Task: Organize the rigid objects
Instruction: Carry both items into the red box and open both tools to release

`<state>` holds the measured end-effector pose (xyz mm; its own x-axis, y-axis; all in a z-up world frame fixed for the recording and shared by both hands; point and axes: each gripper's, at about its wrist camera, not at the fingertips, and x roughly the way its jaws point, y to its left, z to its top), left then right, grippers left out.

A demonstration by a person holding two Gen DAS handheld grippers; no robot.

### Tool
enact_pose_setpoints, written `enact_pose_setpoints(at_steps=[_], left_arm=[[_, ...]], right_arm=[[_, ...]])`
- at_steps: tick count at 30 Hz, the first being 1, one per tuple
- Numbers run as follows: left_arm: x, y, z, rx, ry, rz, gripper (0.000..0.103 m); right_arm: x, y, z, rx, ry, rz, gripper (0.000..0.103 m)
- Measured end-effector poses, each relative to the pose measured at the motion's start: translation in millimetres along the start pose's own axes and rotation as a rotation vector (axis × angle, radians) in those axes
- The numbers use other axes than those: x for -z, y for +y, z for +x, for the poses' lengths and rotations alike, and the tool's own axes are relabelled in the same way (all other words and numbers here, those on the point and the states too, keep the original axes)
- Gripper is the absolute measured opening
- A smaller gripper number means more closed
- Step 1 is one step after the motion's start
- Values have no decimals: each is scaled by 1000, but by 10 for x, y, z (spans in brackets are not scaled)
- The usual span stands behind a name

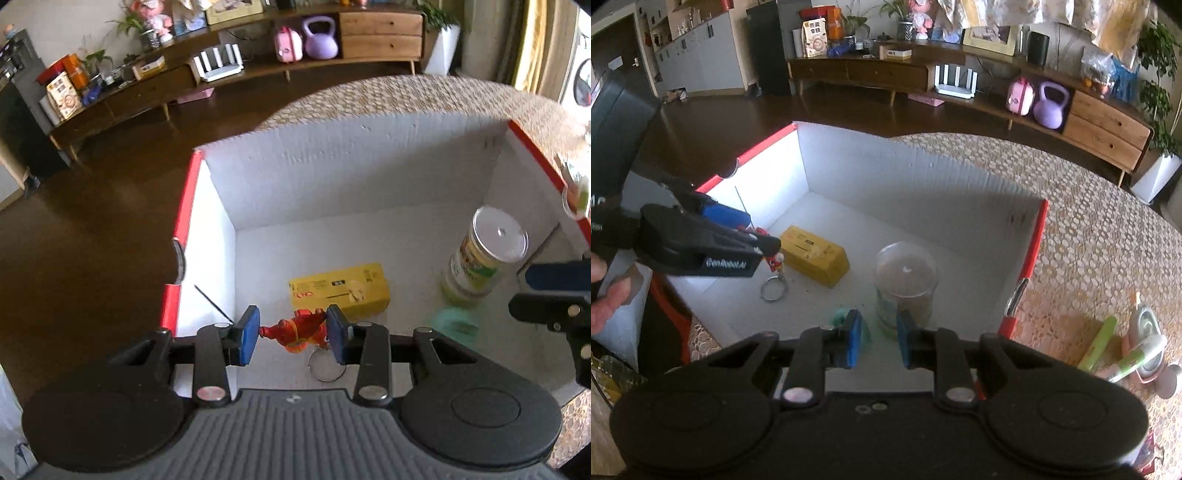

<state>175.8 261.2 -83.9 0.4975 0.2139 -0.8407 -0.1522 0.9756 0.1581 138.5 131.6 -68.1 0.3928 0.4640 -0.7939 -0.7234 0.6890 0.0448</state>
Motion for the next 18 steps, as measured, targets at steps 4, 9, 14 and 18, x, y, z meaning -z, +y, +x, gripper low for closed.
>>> enact_pose_setpoints(at_steps=[4,9,14,18], left_arm=[[37,-54,67,15,29,9,38],[77,-82,107,18,48,7,39],[64,-68,59,25,33,-9,41],[89,-93,-16,20,3,-16,54]], right_arm=[[27,-26,4,-5,-6,6,25],[50,-29,-51,-23,-20,12,29],[70,-39,-109,-33,-26,21,31],[87,-67,-168,-37,-37,26,33]])
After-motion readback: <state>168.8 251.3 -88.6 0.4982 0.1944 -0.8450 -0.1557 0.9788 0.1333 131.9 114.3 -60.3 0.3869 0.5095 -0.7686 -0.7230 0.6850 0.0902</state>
